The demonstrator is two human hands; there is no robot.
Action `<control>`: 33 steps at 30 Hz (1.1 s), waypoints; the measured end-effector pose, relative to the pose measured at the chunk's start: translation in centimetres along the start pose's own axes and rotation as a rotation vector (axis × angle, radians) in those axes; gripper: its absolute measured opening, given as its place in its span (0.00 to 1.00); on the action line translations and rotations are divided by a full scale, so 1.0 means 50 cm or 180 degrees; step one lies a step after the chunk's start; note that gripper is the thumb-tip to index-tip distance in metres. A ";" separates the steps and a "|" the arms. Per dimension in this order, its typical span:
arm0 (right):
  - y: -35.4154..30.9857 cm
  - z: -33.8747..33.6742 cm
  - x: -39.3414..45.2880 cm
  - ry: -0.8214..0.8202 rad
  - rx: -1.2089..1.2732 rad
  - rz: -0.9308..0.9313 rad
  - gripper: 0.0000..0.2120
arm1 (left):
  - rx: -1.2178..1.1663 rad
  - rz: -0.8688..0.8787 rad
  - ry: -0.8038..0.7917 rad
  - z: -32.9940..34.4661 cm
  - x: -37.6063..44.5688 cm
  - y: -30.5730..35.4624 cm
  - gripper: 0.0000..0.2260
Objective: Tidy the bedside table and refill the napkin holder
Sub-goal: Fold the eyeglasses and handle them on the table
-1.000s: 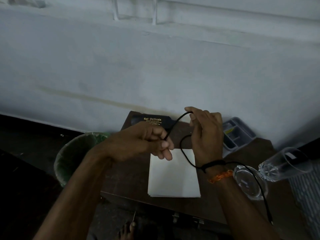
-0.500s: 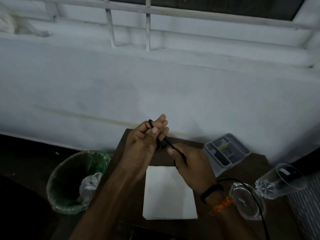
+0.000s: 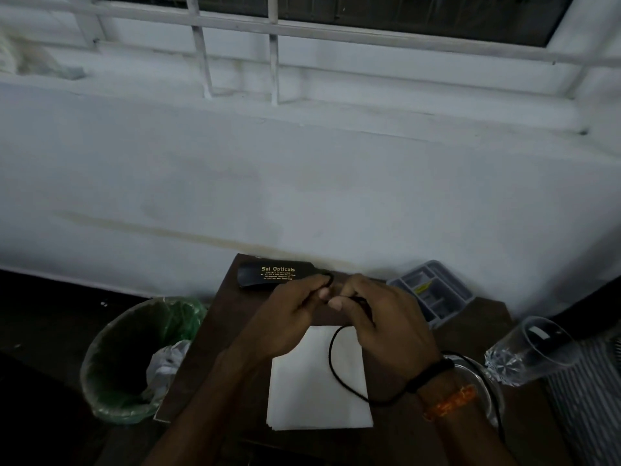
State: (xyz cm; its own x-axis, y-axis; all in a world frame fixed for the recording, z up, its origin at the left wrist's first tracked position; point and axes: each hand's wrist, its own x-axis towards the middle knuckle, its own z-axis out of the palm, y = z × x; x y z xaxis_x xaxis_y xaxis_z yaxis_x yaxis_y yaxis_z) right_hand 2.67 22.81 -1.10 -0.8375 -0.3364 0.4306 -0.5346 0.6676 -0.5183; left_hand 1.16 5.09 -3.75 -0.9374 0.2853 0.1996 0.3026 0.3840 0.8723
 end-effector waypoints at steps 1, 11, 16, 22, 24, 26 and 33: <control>0.005 -0.006 -0.001 0.0011 0.0006 0.0006 0.07 | -0.0185 -0.0033 -0.0083 -0.002 0.000 0.007 0.07; 0.027 -0.015 -0.001 0.0682 0.0156 0.0392 0.09 | -0.2847 -0.0307 -0.0892 -0.006 0.001 0.058 0.12; 0.018 0.022 -0.013 0.0320 0.0126 0.0651 0.10 | -0.3761 -0.0328 -0.0645 0.010 0.009 0.070 0.13; 0.014 0.034 -0.037 0.0123 -0.0321 0.0676 0.11 | -0.3789 -0.0203 -0.0083 0.033 0.028 0.072 0.07; 0.010 0.029 -0.041 0.0145 -0.0470 0.0664 0.13 | -0.3533 -0.0216 0.0001 0.044 0.032 0.077 0.08; 0.009 0.020 -0.047 0.0134 -0.0578 0.0659 0.11 | -0.3175 -0.0120 0.0058 0.057 0.032 0.081 0.08; 0.010 -0.019 -0.056 0.0016 -0.0689 0.0563 0.09 | -0.0722 0.0376 -0.0005 0.077 0.017 0.054 0.07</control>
State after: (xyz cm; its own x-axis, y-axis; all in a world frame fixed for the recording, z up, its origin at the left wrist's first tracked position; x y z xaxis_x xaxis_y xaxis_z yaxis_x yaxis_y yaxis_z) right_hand 4.87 24.72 -1.84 -0.9148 -0.1989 0.3514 -0.3430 0.8421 -0.4162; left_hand 1.85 9.73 -2.95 -0.8976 0.3178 0.3055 0.3634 0.1412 0.9209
